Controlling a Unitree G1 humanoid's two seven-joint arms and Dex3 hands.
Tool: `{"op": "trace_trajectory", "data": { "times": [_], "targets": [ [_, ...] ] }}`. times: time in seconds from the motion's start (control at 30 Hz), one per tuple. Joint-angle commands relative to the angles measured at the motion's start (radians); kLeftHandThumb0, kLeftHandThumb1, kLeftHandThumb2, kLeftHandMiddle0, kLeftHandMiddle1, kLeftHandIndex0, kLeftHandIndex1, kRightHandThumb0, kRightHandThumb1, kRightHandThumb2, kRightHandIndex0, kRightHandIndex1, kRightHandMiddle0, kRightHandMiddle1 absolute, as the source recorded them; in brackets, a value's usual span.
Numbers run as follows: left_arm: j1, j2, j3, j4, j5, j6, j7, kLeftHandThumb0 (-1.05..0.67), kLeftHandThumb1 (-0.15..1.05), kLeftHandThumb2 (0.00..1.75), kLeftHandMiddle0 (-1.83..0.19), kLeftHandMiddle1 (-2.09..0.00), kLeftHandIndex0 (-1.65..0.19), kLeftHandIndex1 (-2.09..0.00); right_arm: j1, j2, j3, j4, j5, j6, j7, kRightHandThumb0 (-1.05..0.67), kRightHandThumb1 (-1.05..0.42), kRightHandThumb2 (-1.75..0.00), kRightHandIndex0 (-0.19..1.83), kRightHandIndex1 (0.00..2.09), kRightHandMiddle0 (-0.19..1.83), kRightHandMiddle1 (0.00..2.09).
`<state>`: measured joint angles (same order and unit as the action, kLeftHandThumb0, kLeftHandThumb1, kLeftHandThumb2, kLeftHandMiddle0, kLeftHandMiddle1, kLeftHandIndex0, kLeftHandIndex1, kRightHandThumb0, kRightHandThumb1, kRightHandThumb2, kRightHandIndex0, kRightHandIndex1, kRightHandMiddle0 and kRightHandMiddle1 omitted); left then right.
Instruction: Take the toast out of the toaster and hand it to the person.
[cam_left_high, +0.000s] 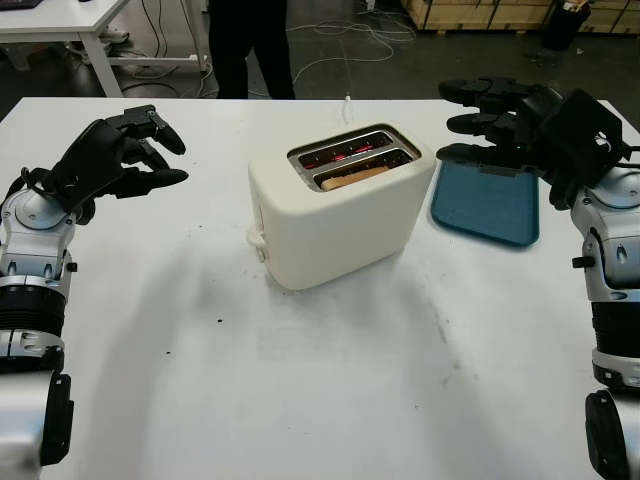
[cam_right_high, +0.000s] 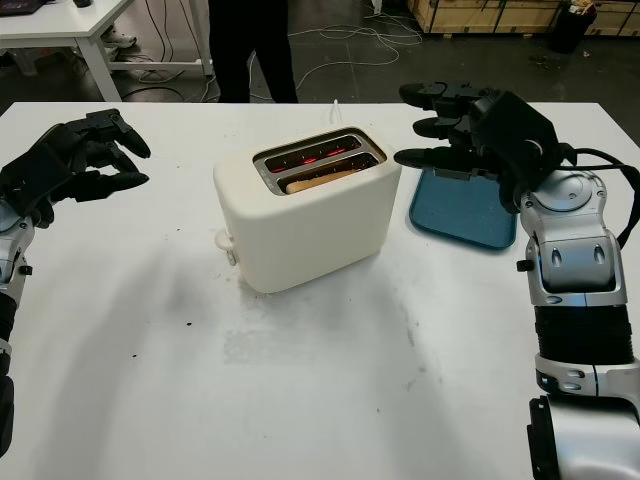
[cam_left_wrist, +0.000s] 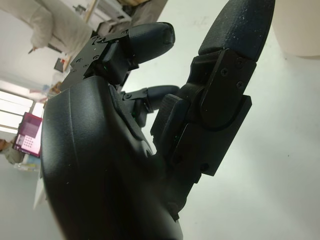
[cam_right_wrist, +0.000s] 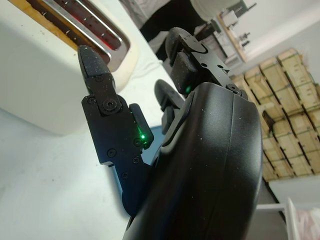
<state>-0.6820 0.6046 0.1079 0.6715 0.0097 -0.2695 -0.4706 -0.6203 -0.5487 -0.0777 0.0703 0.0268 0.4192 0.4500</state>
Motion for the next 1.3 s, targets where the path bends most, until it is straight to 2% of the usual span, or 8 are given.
{"op": "trace_trajectory", "data": {
  "times": [0.0,0.17,0.3,0.73,1.27],
  "targets": [
    [-0.025,0.006,0.001,0.004,-0.003,-0.008,-0.001,-1.05,0.84,0.00,-0.33,-1.63,-0.36,-1.52,-0.010,-0.006,0.001,-0.005,-0.004,-0.008,-0.005,-0.36,-0.77,0.00,0.19,0.62,0.49,0.01],
    [-0.028,0.006,0.002,0.010,-0.006,-0.008,-0.005,-1.05,0.84,0.01,-0.34,-1.61,-0.37,-1.51,-0.012,-0.007,-0.001,-0.007,-0.001,0.001,-0.004,-0.37,-0.77,0.00,0.18,0.62,0.49,0.00],
    [-0.030,0.002,0.003,0.011,-0.008,-0.003,-0.004,-1.05,0.83,0.00,-0.34,-1.61,-0.37,-1.50,-0.010,-0.007,-0.008,0.006,0.006,-0.019,0.002,-0.46,-0.76,0.00,0.19,0.62,0.49,0.00],
    [-0.028,0.003,0.006,0.005,-0.012,0.002,-0.006,-1.05,0.83,0.00,-0.34,-1.61,-0.37,-1.50,-0.011,-0.006,-0.004,-0.008,-0.001,0.002,-0.008,-0.40,-0.76,0.00,0.20,0.62,0.50,0.01],
    [-0.021,0.006,0.003,0.004,-0.003,-0.009,0.003,-1.05,0.84,0.00,-0.33,-1.61,-0.36,-1.50,-0.010,-0.006,-0.007,0.006,0.005,-0.023,0.001,-0.43,-0.77,0.00,0.19,0.62,0.49,0.00]
  ]
}}
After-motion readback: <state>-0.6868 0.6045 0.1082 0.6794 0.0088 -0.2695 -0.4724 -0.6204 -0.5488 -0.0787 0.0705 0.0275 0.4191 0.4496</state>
